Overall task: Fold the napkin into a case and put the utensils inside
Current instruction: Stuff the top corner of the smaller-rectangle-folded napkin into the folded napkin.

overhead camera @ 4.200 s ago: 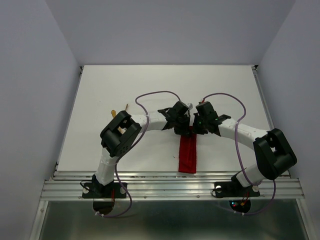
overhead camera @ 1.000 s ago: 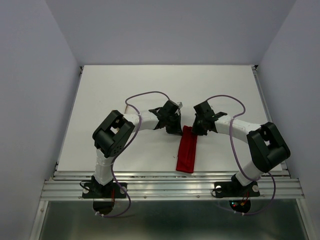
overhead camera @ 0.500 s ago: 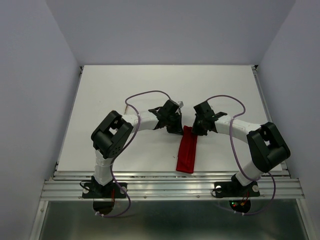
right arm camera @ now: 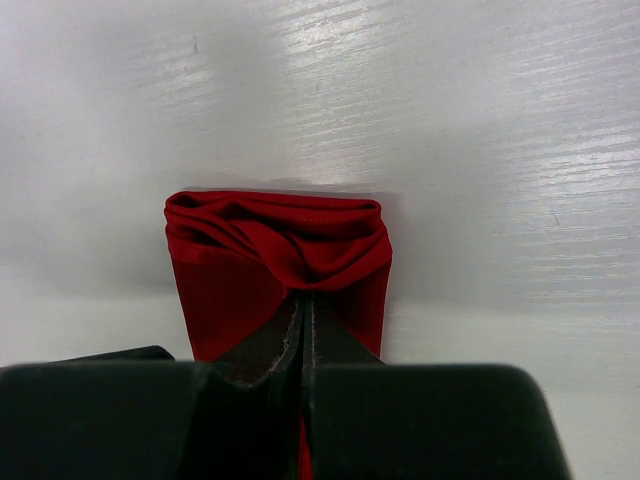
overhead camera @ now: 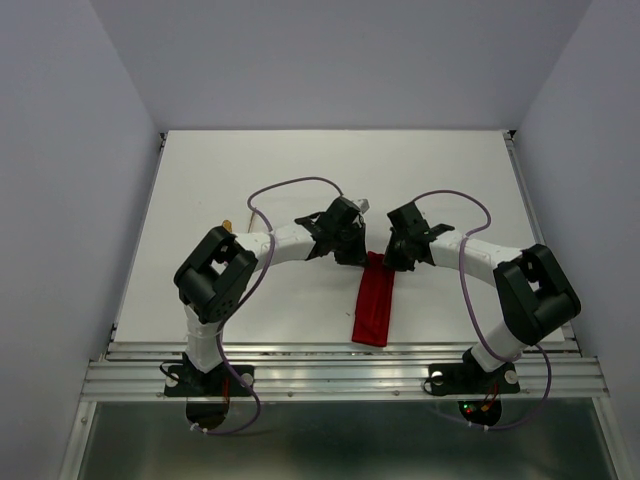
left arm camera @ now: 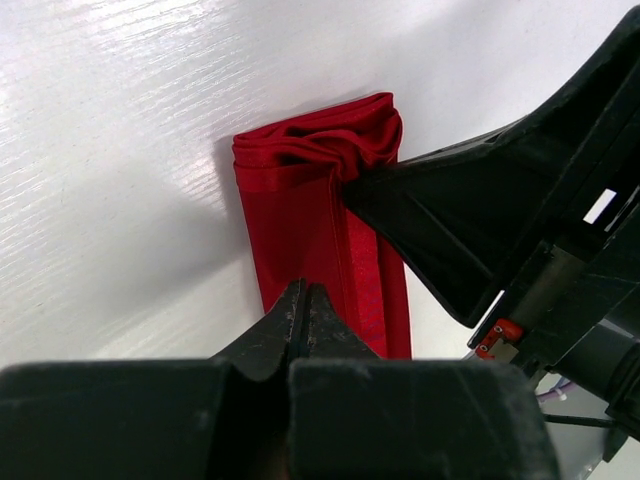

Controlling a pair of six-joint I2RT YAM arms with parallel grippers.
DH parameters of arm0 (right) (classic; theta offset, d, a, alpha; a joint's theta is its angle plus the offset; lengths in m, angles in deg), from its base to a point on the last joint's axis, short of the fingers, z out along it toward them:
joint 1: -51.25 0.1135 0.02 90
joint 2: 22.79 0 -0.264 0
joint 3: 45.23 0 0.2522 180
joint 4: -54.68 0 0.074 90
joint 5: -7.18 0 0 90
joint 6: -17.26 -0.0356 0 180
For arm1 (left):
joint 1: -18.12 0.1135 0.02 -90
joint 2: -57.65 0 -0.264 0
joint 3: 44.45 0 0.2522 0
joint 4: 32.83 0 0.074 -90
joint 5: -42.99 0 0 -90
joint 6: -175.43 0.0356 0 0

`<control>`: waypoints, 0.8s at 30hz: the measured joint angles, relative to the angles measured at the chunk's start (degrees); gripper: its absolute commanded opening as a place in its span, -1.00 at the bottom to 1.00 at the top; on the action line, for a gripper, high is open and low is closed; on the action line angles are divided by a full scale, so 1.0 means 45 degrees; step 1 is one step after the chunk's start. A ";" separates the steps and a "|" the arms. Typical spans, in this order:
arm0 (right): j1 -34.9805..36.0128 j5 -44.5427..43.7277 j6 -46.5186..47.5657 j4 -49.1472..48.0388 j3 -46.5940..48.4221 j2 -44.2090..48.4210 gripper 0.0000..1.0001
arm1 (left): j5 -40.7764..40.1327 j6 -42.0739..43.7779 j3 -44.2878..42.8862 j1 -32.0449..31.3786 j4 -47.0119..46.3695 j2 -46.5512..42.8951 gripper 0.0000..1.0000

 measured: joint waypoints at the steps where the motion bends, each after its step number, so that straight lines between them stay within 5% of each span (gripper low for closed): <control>1: -0.0005 0.0000 0.0000 0.0000 0.0000 0.0000 -0.99 | -0.0097 0.0000 0.0000 -0.0029 0.0039 0.0000 -1.00; 24: 0.0000 0.0000 0.0000 0.0010 0.0000 0.0024 -0.99 | -0.1112 0.0160 -0.0529 -0.0573 0.0840 0.0559 -1.00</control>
